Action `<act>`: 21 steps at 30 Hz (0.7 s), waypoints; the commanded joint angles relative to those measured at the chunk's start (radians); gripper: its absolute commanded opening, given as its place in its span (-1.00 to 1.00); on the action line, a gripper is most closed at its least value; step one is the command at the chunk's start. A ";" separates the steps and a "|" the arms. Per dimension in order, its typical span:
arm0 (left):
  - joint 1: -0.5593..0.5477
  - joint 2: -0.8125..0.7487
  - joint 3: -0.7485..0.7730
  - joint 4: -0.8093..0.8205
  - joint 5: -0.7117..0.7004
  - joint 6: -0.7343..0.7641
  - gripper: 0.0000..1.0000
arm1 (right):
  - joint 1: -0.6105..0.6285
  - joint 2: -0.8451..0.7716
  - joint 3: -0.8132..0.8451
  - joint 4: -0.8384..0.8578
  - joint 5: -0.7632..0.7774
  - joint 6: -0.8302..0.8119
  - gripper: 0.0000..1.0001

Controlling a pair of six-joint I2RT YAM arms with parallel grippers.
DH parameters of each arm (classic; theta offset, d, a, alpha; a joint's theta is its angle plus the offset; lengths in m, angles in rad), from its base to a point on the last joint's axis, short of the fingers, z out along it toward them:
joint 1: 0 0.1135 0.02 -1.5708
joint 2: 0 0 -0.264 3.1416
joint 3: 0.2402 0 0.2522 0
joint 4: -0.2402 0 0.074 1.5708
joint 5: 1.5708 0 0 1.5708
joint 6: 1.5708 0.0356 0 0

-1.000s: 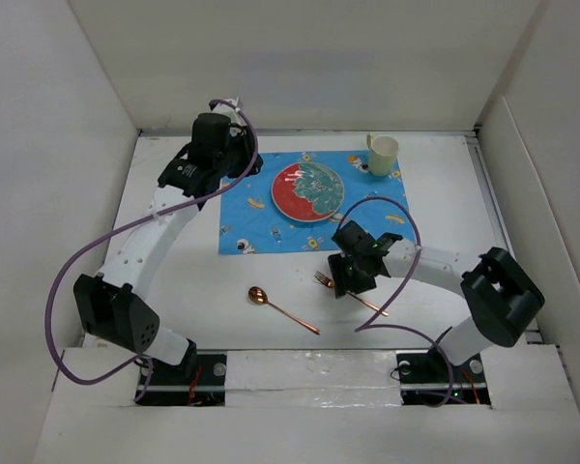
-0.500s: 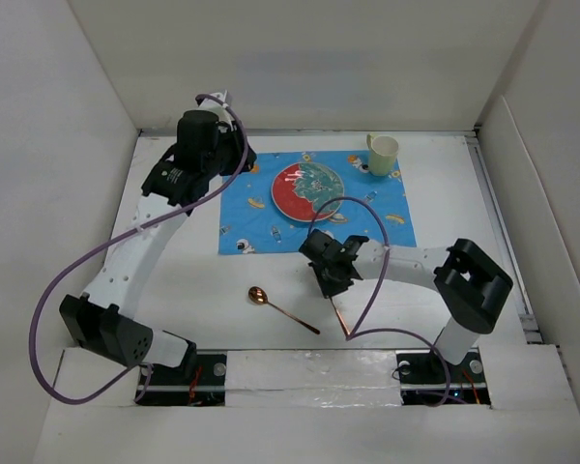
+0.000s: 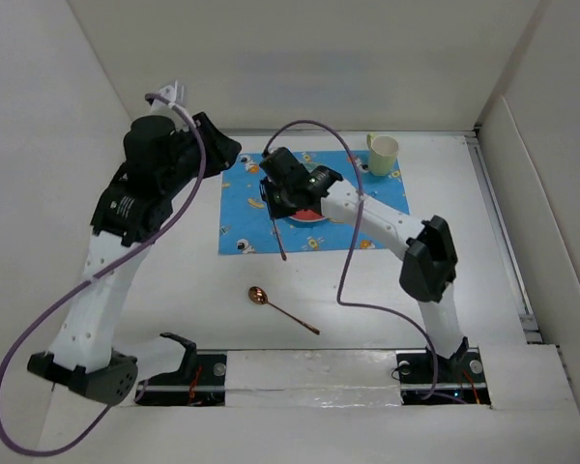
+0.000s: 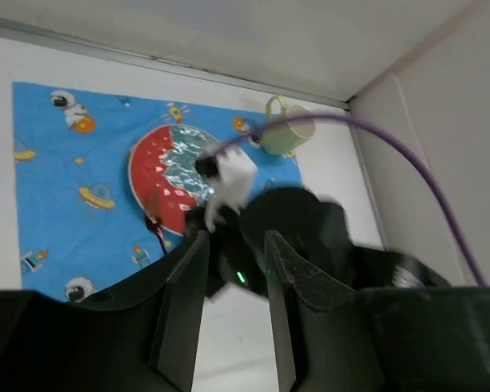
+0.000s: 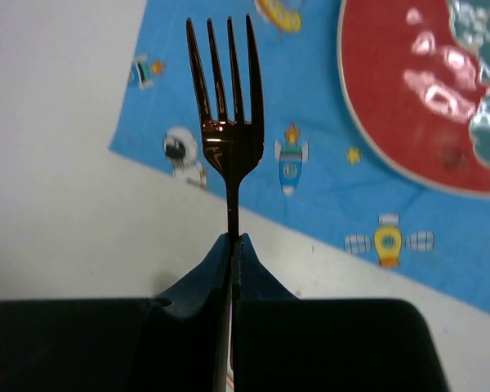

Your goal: Set the dinner table for one person

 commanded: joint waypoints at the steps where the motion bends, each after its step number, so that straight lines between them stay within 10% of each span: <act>1: 0.002 -0.146 -0.107 0.056 0.062 -0.124 -0.39 | -0.053 0.177 0.190 0.005 -0.043 -0.021 -1.00; 8: 0.002 -0.213 -0.132 -0.046 0.025 -0.132 -0.54 | -0.107 0.572 0.764 -0.063 -0.090 0.037 -1.00; 21: 0.002 -0.221 -0.271 -0.005 0.100 -0.144 -0.55 | -0.149 0.689 0.743 0.134 -0.168 0.175 -1.00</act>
